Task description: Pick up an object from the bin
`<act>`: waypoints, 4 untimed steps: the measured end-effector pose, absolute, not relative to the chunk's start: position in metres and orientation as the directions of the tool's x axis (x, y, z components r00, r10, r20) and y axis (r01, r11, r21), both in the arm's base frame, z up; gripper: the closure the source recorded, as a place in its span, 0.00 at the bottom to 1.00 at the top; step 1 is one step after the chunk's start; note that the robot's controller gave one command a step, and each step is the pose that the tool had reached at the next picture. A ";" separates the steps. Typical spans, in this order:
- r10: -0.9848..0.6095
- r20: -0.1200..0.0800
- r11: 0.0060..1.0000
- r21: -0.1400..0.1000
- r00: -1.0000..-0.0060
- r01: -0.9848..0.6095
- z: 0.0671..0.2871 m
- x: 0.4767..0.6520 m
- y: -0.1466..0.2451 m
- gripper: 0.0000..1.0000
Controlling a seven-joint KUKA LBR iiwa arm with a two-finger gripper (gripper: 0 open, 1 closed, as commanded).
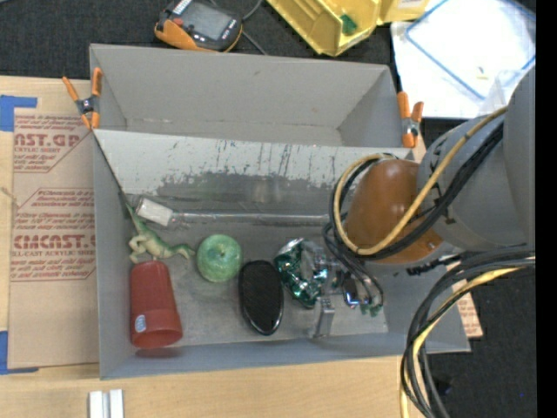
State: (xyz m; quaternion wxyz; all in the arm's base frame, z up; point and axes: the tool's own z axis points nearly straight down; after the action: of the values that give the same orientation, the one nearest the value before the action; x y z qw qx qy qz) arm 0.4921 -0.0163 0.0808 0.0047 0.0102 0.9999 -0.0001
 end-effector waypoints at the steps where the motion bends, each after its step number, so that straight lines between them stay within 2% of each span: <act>1: -0.162 -0.045 0.987 -0.009 -0.986 -0.162 0.161 0.551 0.012 0.00; 2: 0.038 -0.017 0.999 0.000 -0.999 0.038 0.088 0.497 -0.024 0.00; 3: -0.156 -0.045 0.988 -0.007 -0.987 -0.156 0.158 0.492 0.011 0.00; 4: 0.111 -0.033 0.994 0.000 -0.993 0.111 0.246 0.485 -0.009 0.00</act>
Offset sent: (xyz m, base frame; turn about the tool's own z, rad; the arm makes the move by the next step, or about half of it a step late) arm -0.0082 -0.0162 -0.0086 0.0595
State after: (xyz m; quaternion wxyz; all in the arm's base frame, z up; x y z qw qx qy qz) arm 0.4849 -0.0093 0.2462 0.0163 0.0554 0.9983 -0.0011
